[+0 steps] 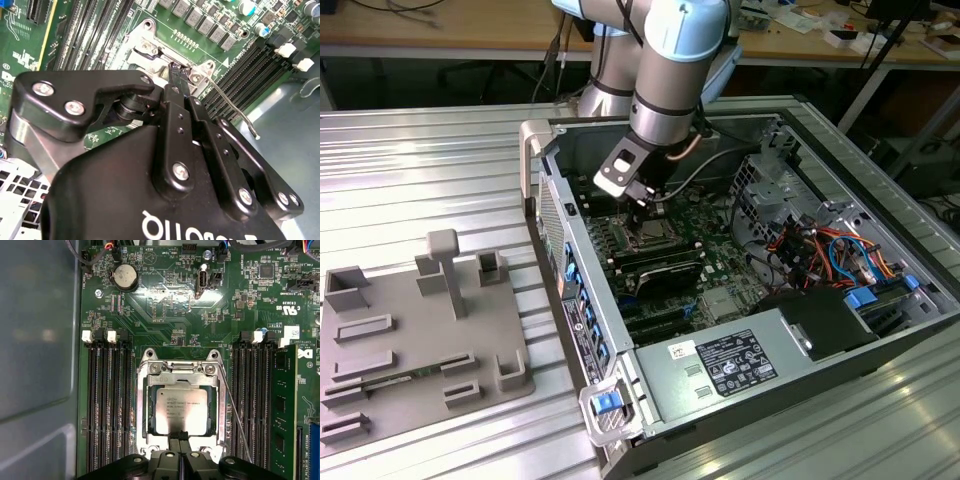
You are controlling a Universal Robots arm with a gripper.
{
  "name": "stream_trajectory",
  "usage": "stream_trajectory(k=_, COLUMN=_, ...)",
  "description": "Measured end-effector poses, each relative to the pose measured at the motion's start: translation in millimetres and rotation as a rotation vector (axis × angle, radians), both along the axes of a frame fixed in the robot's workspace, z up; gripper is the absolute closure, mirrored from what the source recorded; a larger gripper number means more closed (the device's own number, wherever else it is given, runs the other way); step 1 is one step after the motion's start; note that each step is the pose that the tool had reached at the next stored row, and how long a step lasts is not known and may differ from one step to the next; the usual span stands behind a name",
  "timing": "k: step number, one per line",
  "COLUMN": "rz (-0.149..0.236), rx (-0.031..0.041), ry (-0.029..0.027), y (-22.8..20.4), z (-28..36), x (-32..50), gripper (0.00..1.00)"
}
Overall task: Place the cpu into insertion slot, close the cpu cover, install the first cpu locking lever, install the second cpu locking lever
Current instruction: 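Close the cpu cover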
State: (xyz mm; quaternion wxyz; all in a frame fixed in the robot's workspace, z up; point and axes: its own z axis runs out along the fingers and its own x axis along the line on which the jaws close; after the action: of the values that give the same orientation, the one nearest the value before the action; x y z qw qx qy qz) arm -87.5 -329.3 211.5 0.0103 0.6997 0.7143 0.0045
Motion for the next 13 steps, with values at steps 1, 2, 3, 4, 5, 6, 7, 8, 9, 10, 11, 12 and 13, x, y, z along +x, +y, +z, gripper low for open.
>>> stream_trajectory(k=1, rz=0.000, rx=0.0000, ry=0.0001, y=0.0, z=0.0, x=1.1, gripper=0.89)
stream_trajectory(k=2, rz=0.000, rx=-0.0001, ry=0.0004, y=0.0, z=0.1, x=2.2, gripper=0.89)
stream_trajectory(k=3, rz=0.000, rx=-0.0002, ry=0.0006, y=-0.1, z=0.1, x=3.1, gripper=0.89)
stream_trajectory(k=4, rz=0.000, rx=-0.0002, ry=0.0006, y=-0.1, z=0.1, x=3.3, gripper=0.89)
stream_trajectory(k=5, rz=0.000, rx=-0.0002, ry=0.0005, y=0.0, z=0.1, x=3.4, gripper=0.89)
stream_trajectory(k=6, rz=0.000, rx=-0.0002, ry=0.0005, y=0.0, z=0.1, x=3.7, gripper=0.89)
stream_trajectory(k=7, rz=0.000, rx=-0.0002, ry=0.0005, y=0.0, z=0.1, x=3.9, gripper=0.89)
stream_trajectory(k=8, rz=0.000, rx=-0.0001, ry=0.0005, y=0.0, z=0.1, x=4.1, gripper=0.89)
stream_trajectory(k=9, rz=0.000, rx=-0.0001, ry=0.0005, y=0.0, z=0.1, x=4.2, gripper=0.89)
stream_trajectory(k=10, rz=0.000, rx=-0.0002, ry=0.0005, y=0.0, z=0.1, x=4.4, gripper=0.89)
stream_trajectory(k=11, rz=0.000, rx=-0.0001, ry=0.0005, y=0.0, z=0.1, x=4.6, gripper=0.89)
stream_trajectory(k=12, rz=0.000, rx=-0.0002, ry=0.0005, y=-0.1, z=0.1, x=4.7, gripper=0.89)
stream_trajectory(k=13, rz=0.000, rx=-0.0001, ry=0.0005, y=0.0, z=0.1, x=4.8, gripper=0.89)
